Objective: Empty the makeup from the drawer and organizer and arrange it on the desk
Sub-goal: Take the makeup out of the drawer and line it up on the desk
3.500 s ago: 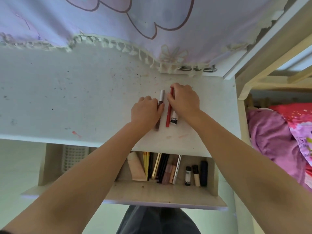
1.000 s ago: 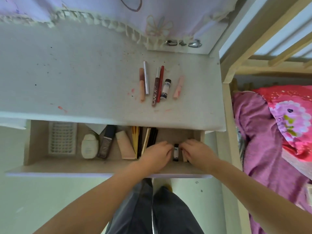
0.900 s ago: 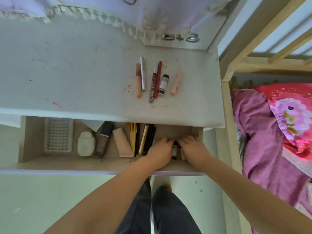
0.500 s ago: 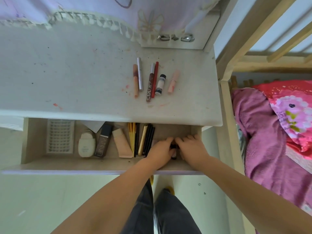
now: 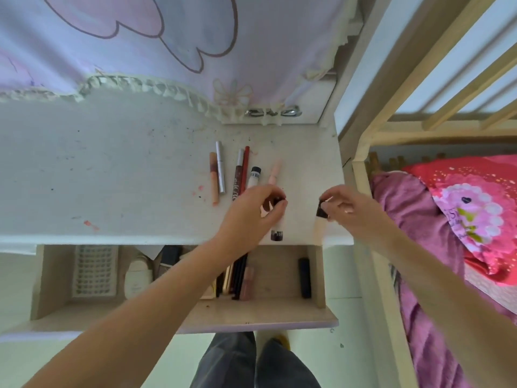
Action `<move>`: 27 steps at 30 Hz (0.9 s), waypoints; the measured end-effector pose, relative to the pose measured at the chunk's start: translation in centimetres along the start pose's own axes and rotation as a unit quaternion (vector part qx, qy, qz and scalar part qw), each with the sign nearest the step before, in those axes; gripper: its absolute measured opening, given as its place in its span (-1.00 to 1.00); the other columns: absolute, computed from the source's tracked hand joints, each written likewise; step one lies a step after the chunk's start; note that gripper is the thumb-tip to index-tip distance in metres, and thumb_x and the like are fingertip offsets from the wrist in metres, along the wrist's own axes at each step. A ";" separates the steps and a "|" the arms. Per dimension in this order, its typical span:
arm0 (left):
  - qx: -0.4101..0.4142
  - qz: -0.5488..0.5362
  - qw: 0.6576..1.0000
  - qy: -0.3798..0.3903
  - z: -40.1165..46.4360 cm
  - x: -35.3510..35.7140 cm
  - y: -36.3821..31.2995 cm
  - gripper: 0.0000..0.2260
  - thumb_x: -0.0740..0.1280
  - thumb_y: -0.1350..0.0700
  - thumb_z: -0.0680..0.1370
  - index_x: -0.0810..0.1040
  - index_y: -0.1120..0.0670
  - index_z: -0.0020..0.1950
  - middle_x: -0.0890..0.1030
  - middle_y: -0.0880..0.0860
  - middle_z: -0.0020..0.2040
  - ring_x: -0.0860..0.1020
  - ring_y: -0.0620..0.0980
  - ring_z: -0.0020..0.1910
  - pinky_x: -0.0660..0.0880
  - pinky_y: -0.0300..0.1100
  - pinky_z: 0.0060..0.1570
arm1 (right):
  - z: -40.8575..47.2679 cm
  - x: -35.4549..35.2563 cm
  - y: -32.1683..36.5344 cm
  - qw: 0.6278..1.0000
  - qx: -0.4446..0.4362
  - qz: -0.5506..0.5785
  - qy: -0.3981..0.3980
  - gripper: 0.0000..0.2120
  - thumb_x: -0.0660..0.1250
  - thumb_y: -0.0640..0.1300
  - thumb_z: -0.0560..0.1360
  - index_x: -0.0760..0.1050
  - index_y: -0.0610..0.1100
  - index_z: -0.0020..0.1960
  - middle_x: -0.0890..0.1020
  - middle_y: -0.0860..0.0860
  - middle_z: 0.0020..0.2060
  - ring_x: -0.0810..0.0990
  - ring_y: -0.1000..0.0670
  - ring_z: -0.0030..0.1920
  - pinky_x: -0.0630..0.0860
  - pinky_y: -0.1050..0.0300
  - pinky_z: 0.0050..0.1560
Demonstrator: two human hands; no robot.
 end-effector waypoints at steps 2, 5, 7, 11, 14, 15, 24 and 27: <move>0.004 0.050 0.999 -0.014 4.4 0.2 -0.7 -0.85 0.27 0.02 0.56 0.54 0.03 0.07 0.51 -0.14 -0.15 0.45 -0.16 -0.11 0.38 -0.33 -0.05 | 3.4 -1.4 0.4 0.999 0.017 0.009 -0.042 -0.95 0.28 -0.12 0.54 0.49 -0.02 -0.02 0.62 0.06 -0.22 0.59 0.13 -0.22 0.50 0.31 -0.16; -0.005 0.162 0.986 -0.025 9.3 1.6 0.3 -0.79 0.24 -0.04 0.57 0.56 0.05 0.05 0.50 -0.12 -0.20 0.42 -0.06 -0.01 0.25 -0.18 0.04 | 8.5 -1.1 -0.3 0.997 0.043 -0.022 -0.058 -0.95 0.27 -0.06 0.52 0.50 -0.01 -0.06 0.62 0.06 -0.20 0.62 0.04 -0.16 0.56 0.02 -0.03; -0.001 0.236 0.972 -0.016 10.5 2.4 1.6 -0.76 0.22 -0.07 0.57 0.56 0.05 0.04 0.57 -0.07 -0.15 0.42 0.00 0.06 0.22 -0.12 0.06 | 10.5 0.0 -0.3 0.996 0.045 -0.060 -0.057 -0.88 0.26 -0.03 0.52 0.52 -0.05 -0.02 0.63 0.02 -0.08 0.61 -0.02 -0.06 0.52 0.06 -0.01; 0.061 0.291 0.953 -0.058 10.5 2.9 3.6 -0.73 0.22 -0.03 0.53 0.61 0.12 -0.15 0.60 0.06 -0.20 0.51 0.15 -0.08 0.36 -0.01 -0.04 | 12.0 1.8 0.2 0.995 0.038 -0.058 -0.077 -0.81 0.25 -0.07 0.54 0.52 -0.16 0.06 0.63 -0.05 -0.03 0.58 -0.04 -0.02 0.38 0.21 -0.10; 0.069 0.282 0.953 -0.085 10.1 2.8 4.4 -0.66 0.13 -0.05 0.48 0.61 0.11 -0.20 0.58 0.07 -0.26 0.53 0.16 -0.18 0.45 0.02 -0.08 | 12.1 2.2 0.3 0.994 0.036 -0.055 -0.087 -0.80 0.25 -0.06 0.55 0.51 -0.17 0.06 0.63 -0.07 -0.03 0.59 -0.06 -0.03 0.42 0.19 -0.07; 0.072 0.276 0.954 -0.093 10.1 2.7 4.4 -0.67 0.14 -0.05 0.48 0.61 0.11 -0.18 0.58 0.07 -0.25 0.52 0.15 -0.18 0.45 0.01 -0.09 | 12.0 2.2 0.3 0.994 0.034 -0.056 -0.086 -0.80 0.26 -0.05 0.55 0.50 -0.16 0.07 0.63 -0.06 -0.04 0.59 -0.06 -0.04 0.43 0.19 -0.09; 0.209 0.175 0.955 0.117 -5.7 4.0 2.9 -0.78 0.15 0.05 0.55 0.56 0.07 -0.15 0.54 -0.05 -0.29 0.48 -0.12 -0.32 0.43 -0.31 -0.32 | -2.7 4.1 -0.1 0.984 -0.156 -0.073 -0.035 -0.87 0.19 -0.14 0.56 0.51 -0.09 -0.03 0.55 0.04 -0.36 0.48 0.07 -0.40 0.39 0.38 -0.35; 0.125 0.277 0.917 0.260 -9.7 7.8 7.8 -0.72 0.10 0.06 0.58 0.55 0.09 0.14 0.58 0.07 -0.01 0.56 0.03 -0.06 0.54 -0.14 -0.14 | -6.6 9.6 -5.4 0.935 -0.212 -0.274 0.081 -0.83 0.21 -0.11 0.47 0.56 -0.09 -0.05 0.60 0.04 -0.29 0.57 0.09 -0.37 0.51 0.34 -0.32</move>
Point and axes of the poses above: each hand's wrist, its own z-axis towards the middle knuckle, its own x-axis out of the palm, y = z × x, the point moved 3 cm from there along z, towards the middle knuckle
